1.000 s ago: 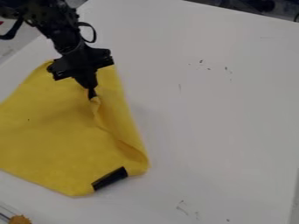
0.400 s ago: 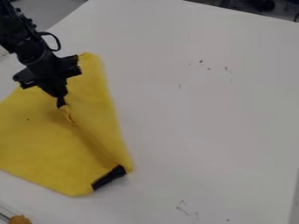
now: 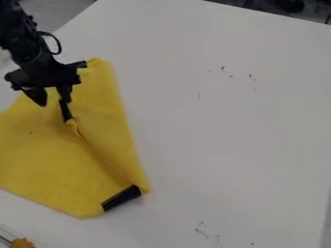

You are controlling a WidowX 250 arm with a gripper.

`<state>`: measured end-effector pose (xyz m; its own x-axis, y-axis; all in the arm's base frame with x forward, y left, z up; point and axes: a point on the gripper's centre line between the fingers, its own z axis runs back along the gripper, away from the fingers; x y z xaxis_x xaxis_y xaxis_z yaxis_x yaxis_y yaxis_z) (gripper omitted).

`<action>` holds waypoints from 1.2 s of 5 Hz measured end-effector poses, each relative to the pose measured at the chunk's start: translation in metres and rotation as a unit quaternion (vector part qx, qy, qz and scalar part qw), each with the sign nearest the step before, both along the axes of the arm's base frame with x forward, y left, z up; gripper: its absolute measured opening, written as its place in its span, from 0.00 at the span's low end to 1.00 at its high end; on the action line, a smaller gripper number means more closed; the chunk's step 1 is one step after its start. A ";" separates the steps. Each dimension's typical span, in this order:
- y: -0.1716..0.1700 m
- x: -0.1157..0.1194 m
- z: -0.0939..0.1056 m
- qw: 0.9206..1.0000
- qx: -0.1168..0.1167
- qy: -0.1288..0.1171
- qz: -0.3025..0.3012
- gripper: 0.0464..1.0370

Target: Fold the cloth from right to left

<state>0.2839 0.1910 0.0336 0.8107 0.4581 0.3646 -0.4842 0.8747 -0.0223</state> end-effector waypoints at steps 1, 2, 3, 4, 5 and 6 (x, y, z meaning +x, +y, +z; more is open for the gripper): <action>0.014 0.002 0.004 0.998 0.030 0.044 -0.039 0.97; 0.023 0.002 0.004 0.994 0.042 0.075 -0.065 0.97; 0.027 0.002 0.005 0.993 0.049 0.082 -0.069 0.96; 0.013 0.012 0.006 0.992 0.054 0.081 -0.074 0.96; -0.010 0.024 0.024 0.994 0.060 0.058 -0.075 0.96; -0.026 0.022 0.017 0.995 0.047 0.061 -0.069 0.96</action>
<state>0.3056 0.1646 0.0505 0.9043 0.3077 0.2959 -0.3534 0.9284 0.1145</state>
